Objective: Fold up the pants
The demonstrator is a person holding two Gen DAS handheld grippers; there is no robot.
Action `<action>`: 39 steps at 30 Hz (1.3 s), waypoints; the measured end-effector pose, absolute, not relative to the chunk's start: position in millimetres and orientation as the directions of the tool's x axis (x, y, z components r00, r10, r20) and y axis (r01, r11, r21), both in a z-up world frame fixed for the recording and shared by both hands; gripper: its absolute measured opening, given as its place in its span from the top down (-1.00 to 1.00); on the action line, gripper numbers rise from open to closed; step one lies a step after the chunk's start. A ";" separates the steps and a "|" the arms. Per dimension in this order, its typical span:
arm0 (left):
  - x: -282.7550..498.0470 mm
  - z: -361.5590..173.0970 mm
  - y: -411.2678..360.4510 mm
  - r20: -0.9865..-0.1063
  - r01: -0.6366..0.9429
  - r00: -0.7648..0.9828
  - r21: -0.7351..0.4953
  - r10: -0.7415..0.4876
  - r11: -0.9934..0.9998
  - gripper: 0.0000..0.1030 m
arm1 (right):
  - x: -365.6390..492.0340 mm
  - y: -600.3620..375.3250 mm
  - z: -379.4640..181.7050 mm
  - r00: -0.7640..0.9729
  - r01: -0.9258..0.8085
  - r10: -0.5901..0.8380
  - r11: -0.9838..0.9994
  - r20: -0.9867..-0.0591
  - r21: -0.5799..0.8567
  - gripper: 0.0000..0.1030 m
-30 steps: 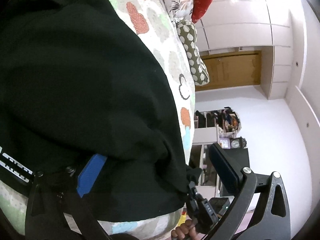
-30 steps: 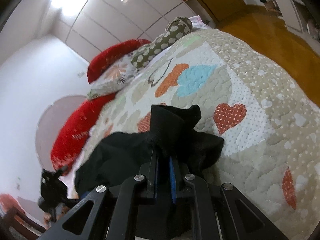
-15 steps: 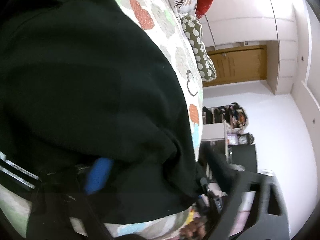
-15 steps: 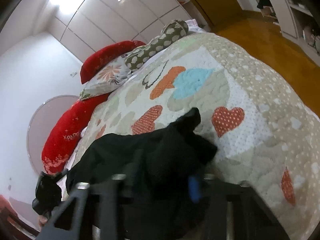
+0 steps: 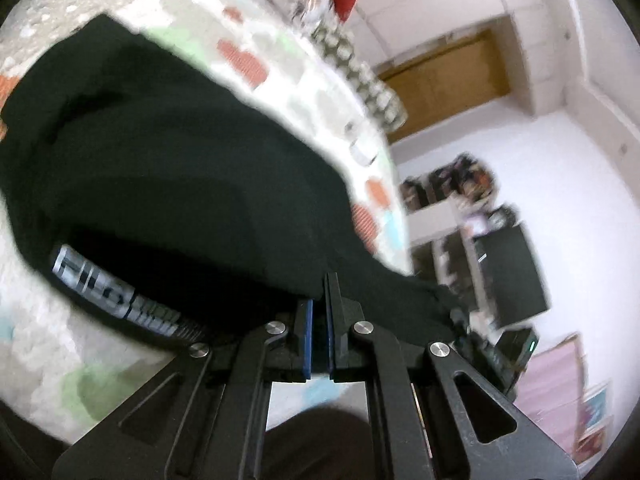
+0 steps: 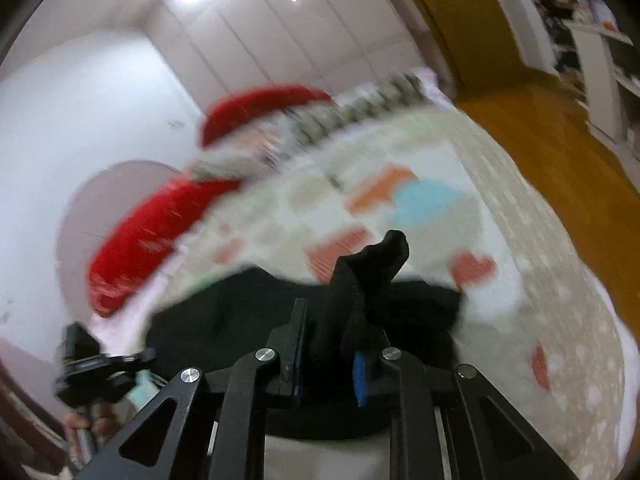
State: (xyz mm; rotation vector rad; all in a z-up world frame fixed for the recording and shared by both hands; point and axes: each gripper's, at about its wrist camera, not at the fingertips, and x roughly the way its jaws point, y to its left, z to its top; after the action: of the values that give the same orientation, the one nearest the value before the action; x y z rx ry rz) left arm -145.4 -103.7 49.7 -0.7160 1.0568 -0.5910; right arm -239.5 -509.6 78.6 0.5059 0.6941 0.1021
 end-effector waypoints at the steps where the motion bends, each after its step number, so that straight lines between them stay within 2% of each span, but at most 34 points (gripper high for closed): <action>1: -148.4 40.8 -108.3 -0.599 0.081 0.358 -0.745 -0.717 0.663 0.94 | -237.9 -511.6 65.7 0.747 0.112 0.234 0.879 -0.623 0.464 0.66; 4: -151.9 24.1 -113.3 -0.644 0.051 0.344 -0.714 -0.684 0.698 0.94 | -237.1 -520.4 32.7 0.695 0.183 0.218 0.868 -0.686 0.462 0.66; 8: -152.9 28.2 -107.6 -0.639 0.052 0.365 -0.712 -0.677 0.700 0.94 | -241.4 -528.4 35.1 0.685 0.181 0.235 0.862 -0.690 0.473 0.60; 10: -155.3 33.3 -108.0 -0.646 0.064 0.381 -0.696 -0.662 0.715 0.94 | -245.8 -534.8 43.0 0.686 0.215 0.201 0.862 -0.700 0.458 0.27; 11: -156.5 36.6 -108.5 -0.654 0.067 0.391 -0.681 -0.647 0.729 0.94 | -249.6 -537.8 49.8 0.696 0.241 0.156 0.869 -0.701 0.433 0.25; 15: -162.7 47.1 -99.0 -0.682 0.034 0.425 -0.646 -0.596 0.763 0.94 | -264.0 -543.5 81.1 0.764 0.250 0.092 0.869 -0.638 0.426 0.20; 17: -167.5 55.0 -84.3 -0.677 -0.004 0.475 -0.640 -0.562 0.768 0.94 | -261.9 -537.0 95.5 0.792 0.197 0.130 0.870 -0.596 0.451 0.16; 19: -171.5 61.7 -66.2 -0.669 -0.045 0.530 -0.636 -0.521 0.770 0.91 | -249.5 -516.7 100.9 0.790 0.085 0.229 0.878 -0.569 0.471 0.12; 20: -171.9 63.2 -54.8 -0.670 -0.077 0.561 -0.628 -0.487 0.774 0.75 | -237.4 -498.2 98.9 0.765 0.002 0.309 0.876 -0.565 0.483 0.12; 21: -170.9 62.8 -43.5 -0.671 -0.108 0.581 -0.624 -0.460 0.774 0.46 | -228.6 -484.3 95.8 0.740 -0.052 0.362 0.871 -0.567 0.488 0.12; 22: -169.6 61.0 -33.9 -0.675 -0.137 0.588 -0.625 -0.445 0.768 0.28 | -217.0 -466.0 91.9 0.704 -0.114 0.419 0.864 -0.574 0.491 0.11; 23: -167.1 57.5 -23.2 -0.672 -0.172 0.596 -0.641 -0.439 0.748 -0.03 | -203.6 -442.6 86.6 0.655 -0.189 0.488 0.845 -0.577 0.500 0.11; 24: -165.5 53.6 -10.8 -0.657 -0.204 0.612 -0.669 -0.440 0.715 -0.11 | -194.4 -426.9 83.1 0.618 -0.239 0.535 0.826 -0.577 0.510 0.11; 26: -160.1 49.3 1.5 -0.660 -0.246 0.626 -0.672 -0.415 0.698 -0.11 | -176.5 -393.0 76.7 0.531 -0.329 0.609 0.789 -0.589 0.518 0.11; 30: -143.2 44.2 18.6 -0.688 -0.286 0.635 -0.632 -0.352 0.720 -0.35 | -155.9 -317.2 77.5 0.380 -0.507 0.634 0.751 -0.673 0.422 0.08; 33: -129.9 37.6 22.0 -0.700 -0.308 0.634 -0.617 -0.327 0.724 -0.35 | -151.8 -264.8 80.5 0.288 -0.636 0.629 0.689 -0.722 0.347 0.07; 39: -110.9 31.6 16.7 -0.721 -0.289 0.624 -0.572 -0.303 0.768 -0.35 | -142.2 -202.8 61.4 0.227 -0.752 0.545 0.625 -0.807 0.210 0.07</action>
State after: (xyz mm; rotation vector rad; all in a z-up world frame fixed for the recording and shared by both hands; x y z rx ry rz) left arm -110.9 16.7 31.6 -0.7220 0.9187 -0.0088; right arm -142.2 -202.8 61.4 -0.2435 0.9954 0.9056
